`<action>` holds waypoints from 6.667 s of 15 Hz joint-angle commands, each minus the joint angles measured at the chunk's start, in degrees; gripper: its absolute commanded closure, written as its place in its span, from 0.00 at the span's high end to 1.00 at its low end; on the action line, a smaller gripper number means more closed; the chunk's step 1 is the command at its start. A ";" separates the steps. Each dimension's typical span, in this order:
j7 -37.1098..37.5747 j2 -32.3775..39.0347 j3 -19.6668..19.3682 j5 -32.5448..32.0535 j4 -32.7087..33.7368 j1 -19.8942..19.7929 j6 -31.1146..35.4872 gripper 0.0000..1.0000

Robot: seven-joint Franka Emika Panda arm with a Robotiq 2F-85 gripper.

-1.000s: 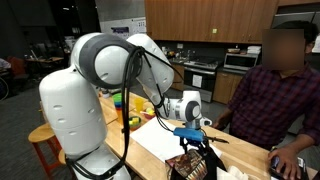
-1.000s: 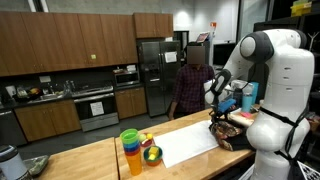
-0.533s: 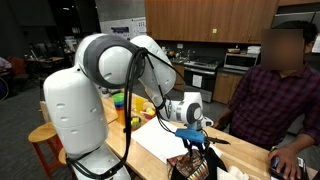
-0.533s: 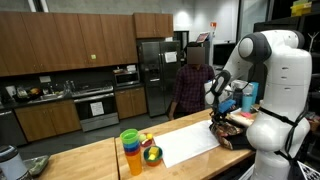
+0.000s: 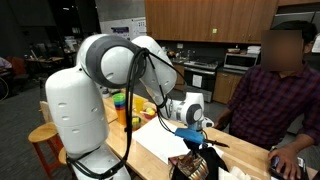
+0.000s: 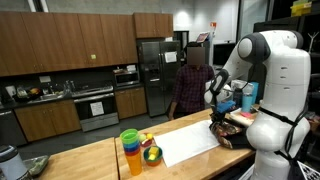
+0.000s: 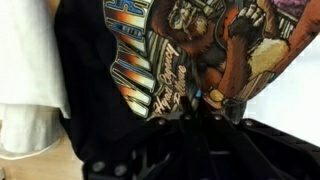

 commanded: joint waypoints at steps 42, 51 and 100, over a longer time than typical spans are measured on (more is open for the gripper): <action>-4.68 -21.12 3.00 -13.07 10.13 0.52 -19.19 0.02; -7.10 -25.81 2.46 -14.72 25.38 -0.67 -27.72 0.02; -36.06 -25.39 -0.89 -9.43 40.24 5.69 -24.79 0.02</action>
